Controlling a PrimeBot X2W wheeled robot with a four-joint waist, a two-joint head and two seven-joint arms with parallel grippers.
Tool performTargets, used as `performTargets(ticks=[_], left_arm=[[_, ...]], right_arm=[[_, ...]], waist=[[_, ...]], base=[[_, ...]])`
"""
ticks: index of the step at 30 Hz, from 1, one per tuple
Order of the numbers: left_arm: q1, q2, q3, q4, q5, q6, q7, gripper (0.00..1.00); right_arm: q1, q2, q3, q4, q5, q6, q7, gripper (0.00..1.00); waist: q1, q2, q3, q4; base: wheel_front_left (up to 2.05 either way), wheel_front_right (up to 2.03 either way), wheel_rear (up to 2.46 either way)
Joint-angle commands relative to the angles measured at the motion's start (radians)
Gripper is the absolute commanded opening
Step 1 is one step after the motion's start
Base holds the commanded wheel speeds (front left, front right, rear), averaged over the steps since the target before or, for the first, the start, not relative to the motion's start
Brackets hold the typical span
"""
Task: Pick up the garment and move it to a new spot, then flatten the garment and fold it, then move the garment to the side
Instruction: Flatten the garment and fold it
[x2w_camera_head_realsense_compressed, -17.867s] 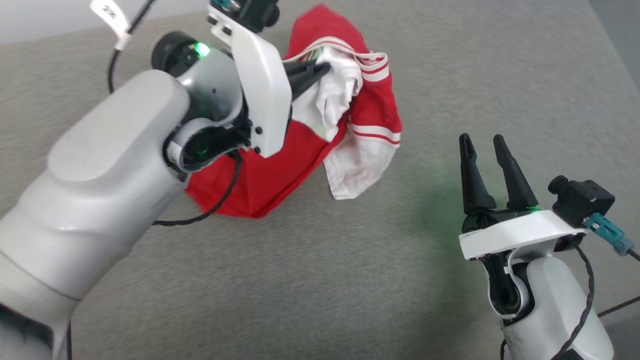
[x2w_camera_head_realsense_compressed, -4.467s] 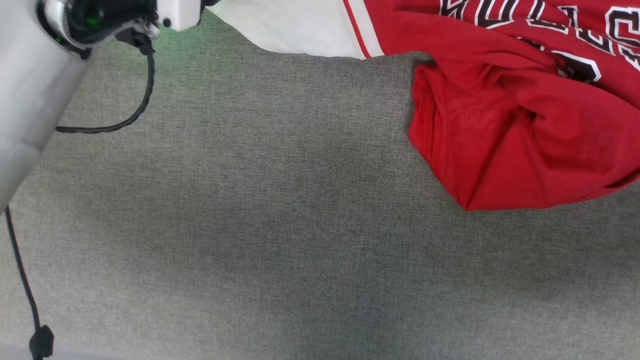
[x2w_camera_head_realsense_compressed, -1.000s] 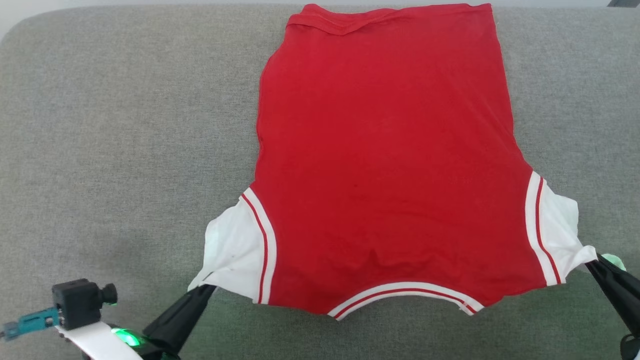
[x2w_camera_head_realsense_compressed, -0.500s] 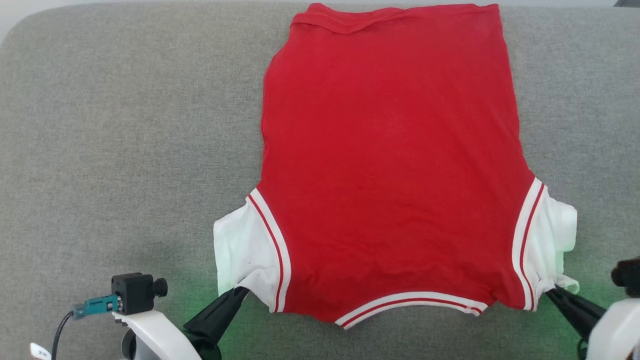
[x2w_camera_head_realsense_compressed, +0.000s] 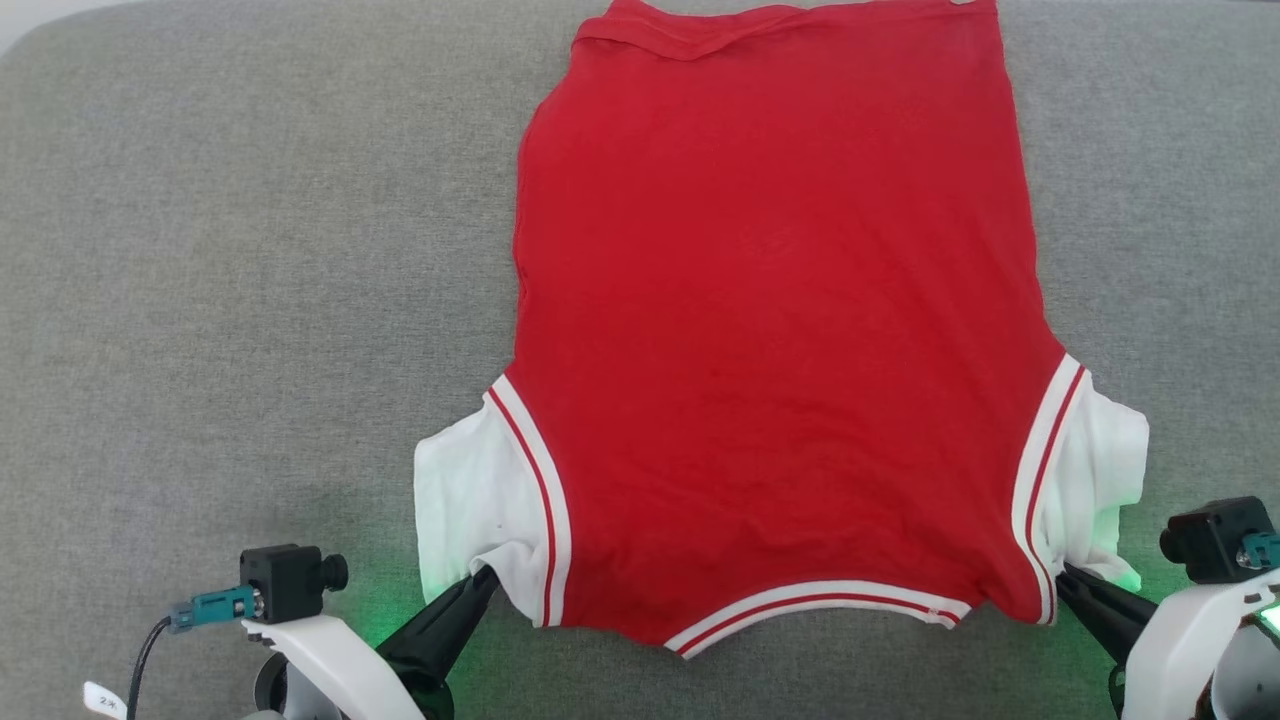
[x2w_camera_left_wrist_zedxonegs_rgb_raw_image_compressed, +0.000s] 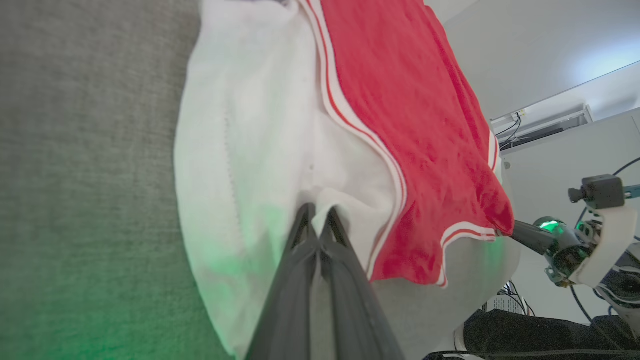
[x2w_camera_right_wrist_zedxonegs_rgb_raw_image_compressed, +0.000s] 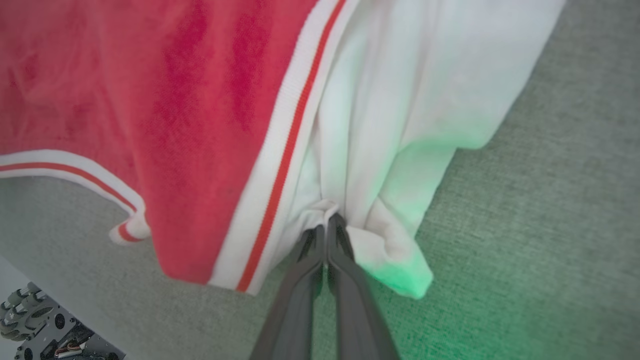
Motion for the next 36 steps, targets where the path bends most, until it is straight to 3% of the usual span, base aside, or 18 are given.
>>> performTargets(ticks=[1,2,3,4,9,13,18,22,30,36], left_arm=[[-0.014,-0.002,-0.001,-0.007,-0.001,-0.005,-0.008,0.00],[-0.016,0.001,-0.001,-0.011,-0.002,-0.005,-0.011,0.00],[-0.016,0.001,-0.001,-0.011,-0.002,-0.005,-0.011,0.00],[-0.016,0.004,-0.002,-0.018,-0.003,-0.005,-0.014,0.00],[-0.003,0.025,0.002,-0.060,0.006,-0.005,-0.030,0.00],[-0.001,0.043,0.001,-0.098,0.029,-0.005,-0.040,0.00],[-0.035,0.037,-0.003,-0.130,0.059,-0.006,-0.038,0.00],[-0.075,0.020,-0.012,-0.149,0.089,-0.006,-0.024,0.00],[-0.157,-0.017,-0.040,-0.177,0.122,-0.005,-0.005,0.00],[-0.198,-0.025,-0.061,-0.201,0.107,-0.006,-0.014,0.00]], right_arm=[[-0.016,0.011,0.025,0.016,0.004,0.000,-0.005,0.19],[-0.020,0.010,0.024,0.011,0.005,0.000,-0.011,0.49],[-0.020,0.010,0.024,0.011,0.005,0.000,-0.011,0.49],[-0.023,0.007,0.017,0.003,0.000,0.000,-0.017,1.00],[0.007,-0.032,-0.076,-0.086,-0.016,-0.001,0.011,1.00],[0.017,-0.071,-0.247,-0.241,0.007,0.000,0.114,1.00],[-0.123,-0.125,-0.379,-0.290,0.047,0.000,0.218,1.00],[-0.345,-0.144,-0.375,-0.183,0.028,0.000,0.265,1.00],[-0.860,-0.106,-0.166,0.207,-0.096,0.000,0.355,1.00],[-1.117,-0.103,-0.073,0.481,-0.186,0.000,0.415,1.00]], waist=[[0.0000,-0.0001,-0.002,-0.003],[0.0000,-0.0001,-0.002,-0.004],[0.0000,-0.0001,-0.002,-0.004],[0.0000,-0.0001,-0.002,-0.004],[0.0000,-0.0001,0.000,0.000],[0.0000,-0.0001,0.021,0.019],[0.0000,-0.0001,0.066,0.052],[0.0000,-0.0001,0.116,0.095],[0.0000,-0.0001,0.235,0.175],[0.0000,-0.0001,0.283,0.241]], base=[[0.00,0.00,0.00],[0.00,0.00,0.00],[0.00,0.00,0.00],[0.00,0.00,0.00],[0.00,0.00,0.00],[0.00,0.00,0.00],[0.00,0.00,0.00],[0.00,0.00,0.00],[0.00,0.00,0.00],[0.00,0.00,0.00]])
